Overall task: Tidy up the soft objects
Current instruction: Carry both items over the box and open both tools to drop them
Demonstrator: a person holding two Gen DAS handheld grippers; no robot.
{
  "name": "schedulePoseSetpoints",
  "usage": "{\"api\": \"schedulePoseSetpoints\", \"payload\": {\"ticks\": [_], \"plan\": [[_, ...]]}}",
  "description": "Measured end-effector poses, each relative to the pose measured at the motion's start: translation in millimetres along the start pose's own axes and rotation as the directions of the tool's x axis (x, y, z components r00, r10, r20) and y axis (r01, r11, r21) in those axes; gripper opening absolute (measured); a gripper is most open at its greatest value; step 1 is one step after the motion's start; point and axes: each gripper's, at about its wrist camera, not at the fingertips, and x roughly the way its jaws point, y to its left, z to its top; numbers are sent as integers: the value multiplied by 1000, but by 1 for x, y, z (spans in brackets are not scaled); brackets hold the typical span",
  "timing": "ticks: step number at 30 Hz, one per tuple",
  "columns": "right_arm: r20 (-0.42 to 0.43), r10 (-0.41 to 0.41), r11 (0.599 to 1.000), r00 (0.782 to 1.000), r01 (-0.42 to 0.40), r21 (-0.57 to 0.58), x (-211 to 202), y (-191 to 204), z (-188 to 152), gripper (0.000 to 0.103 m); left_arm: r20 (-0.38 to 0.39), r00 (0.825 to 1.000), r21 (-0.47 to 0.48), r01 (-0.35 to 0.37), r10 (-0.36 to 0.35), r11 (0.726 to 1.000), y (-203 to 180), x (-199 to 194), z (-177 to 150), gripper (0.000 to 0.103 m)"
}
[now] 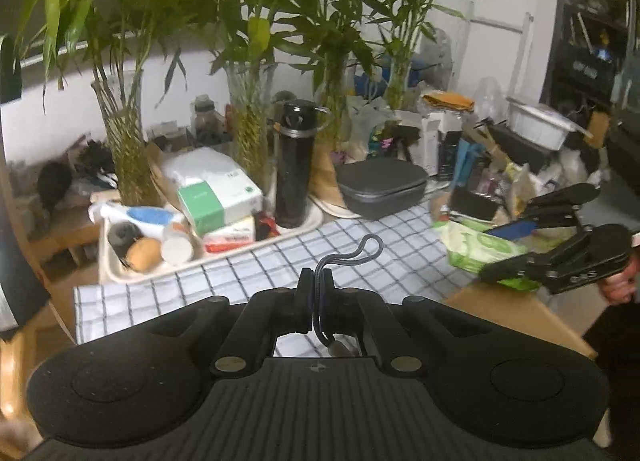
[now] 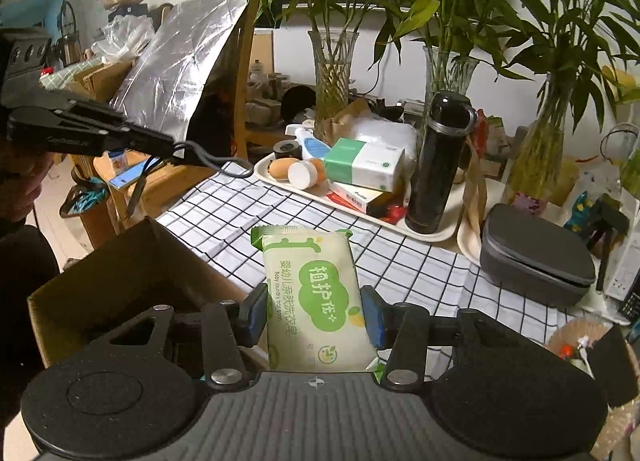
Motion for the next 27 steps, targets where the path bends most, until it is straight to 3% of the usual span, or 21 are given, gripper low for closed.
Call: {"api": "schedulePoseSetpoints", "payload": {"ticks": [14,16,18,20,27], "plan": [[31,9,1000,999,-10,15,-13,25,-7,51,-75,996,-117,37,-46,992,-19,-19,-34,4],[35,18,1000,999,-18,12,-14,28,-8,51,-76,995,-148,47,-59,988,-17,-18,-41,11],[37,19,1000,999,-19,7,-15,33,-9,51,-70,996,-192,49,-63,980,-14,-19,-49,39],[35,20,1000,999,-21,6,-15,36,-10,51,-48,998,-224,38,-50,974,-12,-24,-55,49],[25,47,999,999,-47,-14,-15,49,-13,51,-57,998,-239,-45,32,970,-9,-37,-67,50]]}}
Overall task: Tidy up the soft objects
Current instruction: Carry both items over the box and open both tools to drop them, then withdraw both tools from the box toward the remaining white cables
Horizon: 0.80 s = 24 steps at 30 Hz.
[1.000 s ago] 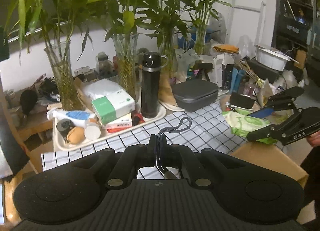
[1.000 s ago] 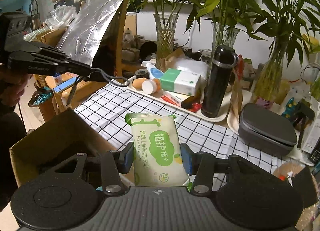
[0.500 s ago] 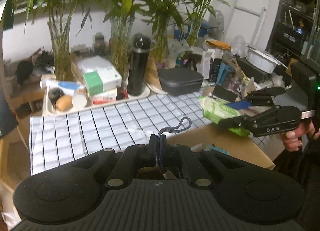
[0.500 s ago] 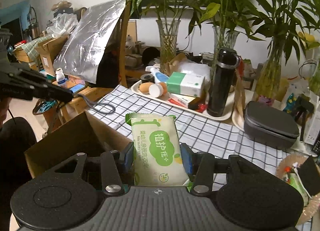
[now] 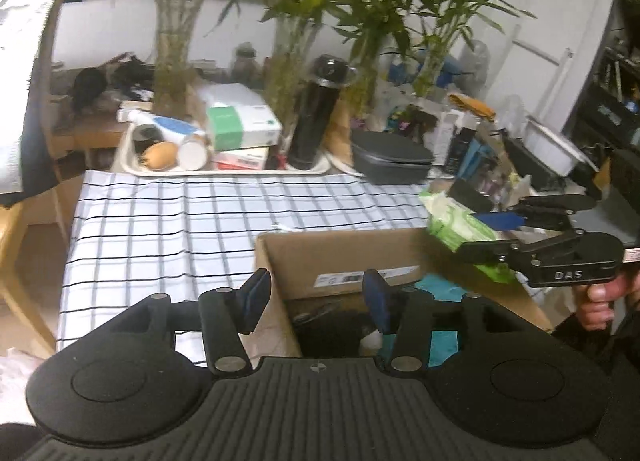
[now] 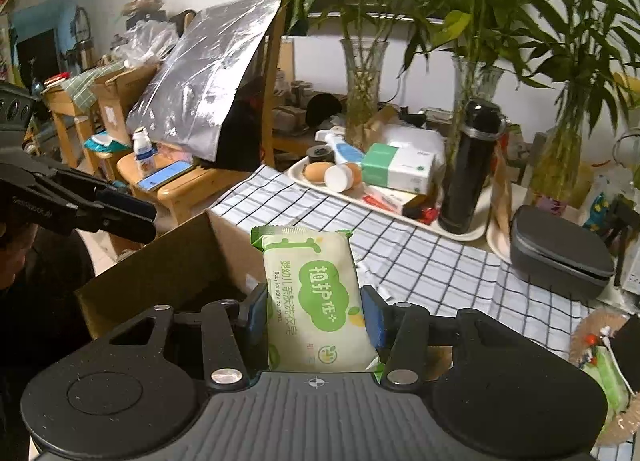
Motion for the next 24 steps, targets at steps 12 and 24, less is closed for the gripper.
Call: {"api": "schedulePoseSetpoints", "payload": {"ticks": [12,24], "plan": [[-13,33,999,999,-34,-26,7,22,2,51,23,998,18,-56,56,998,3,-17,-16,53],[61,140,983,988,-131,-132,2,50,10,95,32,996,8,-82,81,997,8,-27,-21,55]]}}
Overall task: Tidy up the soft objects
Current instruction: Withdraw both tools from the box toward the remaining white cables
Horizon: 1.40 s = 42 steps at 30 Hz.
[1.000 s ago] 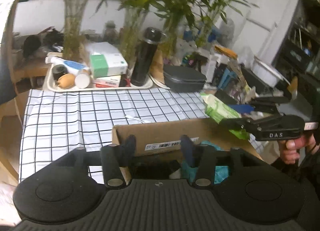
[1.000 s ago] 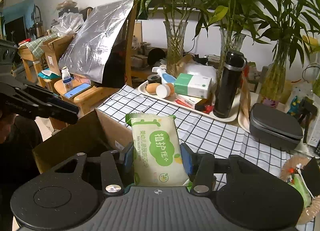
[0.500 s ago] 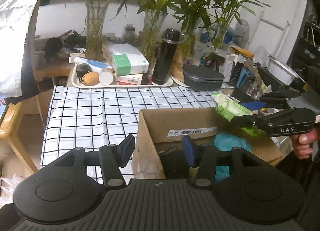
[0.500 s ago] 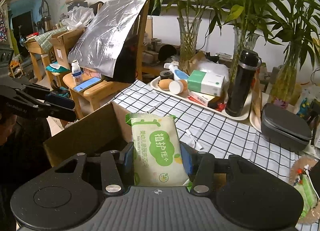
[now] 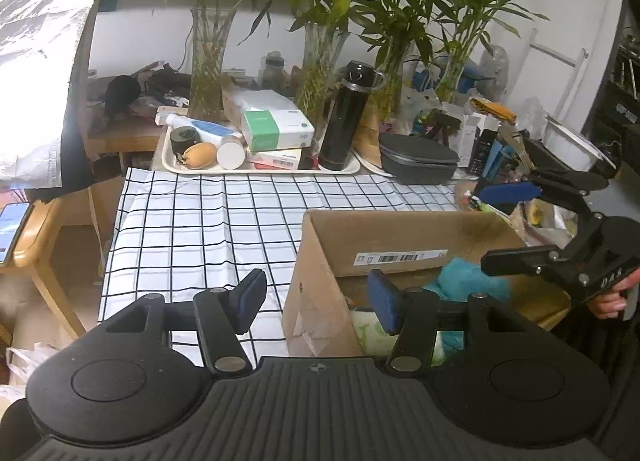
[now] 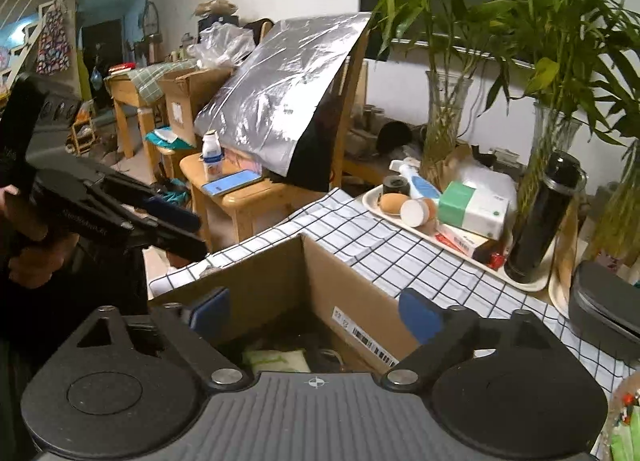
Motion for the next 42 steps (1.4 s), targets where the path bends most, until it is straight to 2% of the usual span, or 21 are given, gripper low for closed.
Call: {"api": "schedulePoseSetpoints", "payload": {"ticks": [6,16,22,30,42], "plan": [[-39,-58,998,998,58,-2,2,-5,-4,103,-7,1000,50,-12,12,999,-5,0,-2,55],[-181,-156,987,971,161,16,9,-20,-21,103,-13,1000,103,5,-4,995,-14,9,-2,57],[-228,-188,978,955,205,50,10,-32,-30,103,-9,1000,110,11,-10,994,-20,16,2,65],[-209,-233,964,950,254,76,3,-42,-32,103,-18,1000,107,11,-9,994,-22,28,7,67],[-180,-311,929,933,338,151,0,-60,-28,103,6,999,118,44,-45,992,-23,45,17,67]]}}
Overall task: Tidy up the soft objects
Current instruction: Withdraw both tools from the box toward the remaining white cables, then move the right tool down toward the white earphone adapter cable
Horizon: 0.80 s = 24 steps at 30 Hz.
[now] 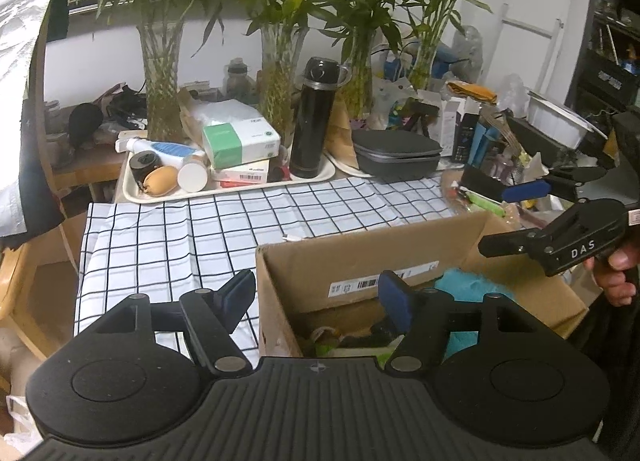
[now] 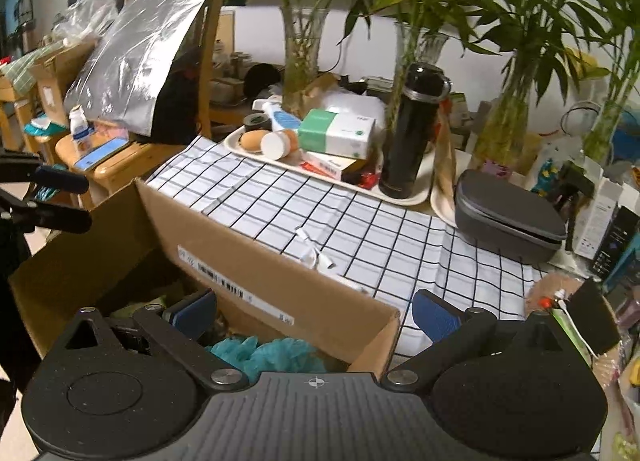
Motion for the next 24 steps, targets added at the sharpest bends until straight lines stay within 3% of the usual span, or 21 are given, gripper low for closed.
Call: {"api": "schedulePoseSetpoints", "payload": {"ticks": [16,24], "plan": [[20,-43,992,999,41,118,11,-36,9,103,49,998,11,34,-35,999,14,19,20,67],[12,-75,986,997,72,151,20,-59,12,103,76,997,11,13,-13,1000,29,41,32,67]]}}
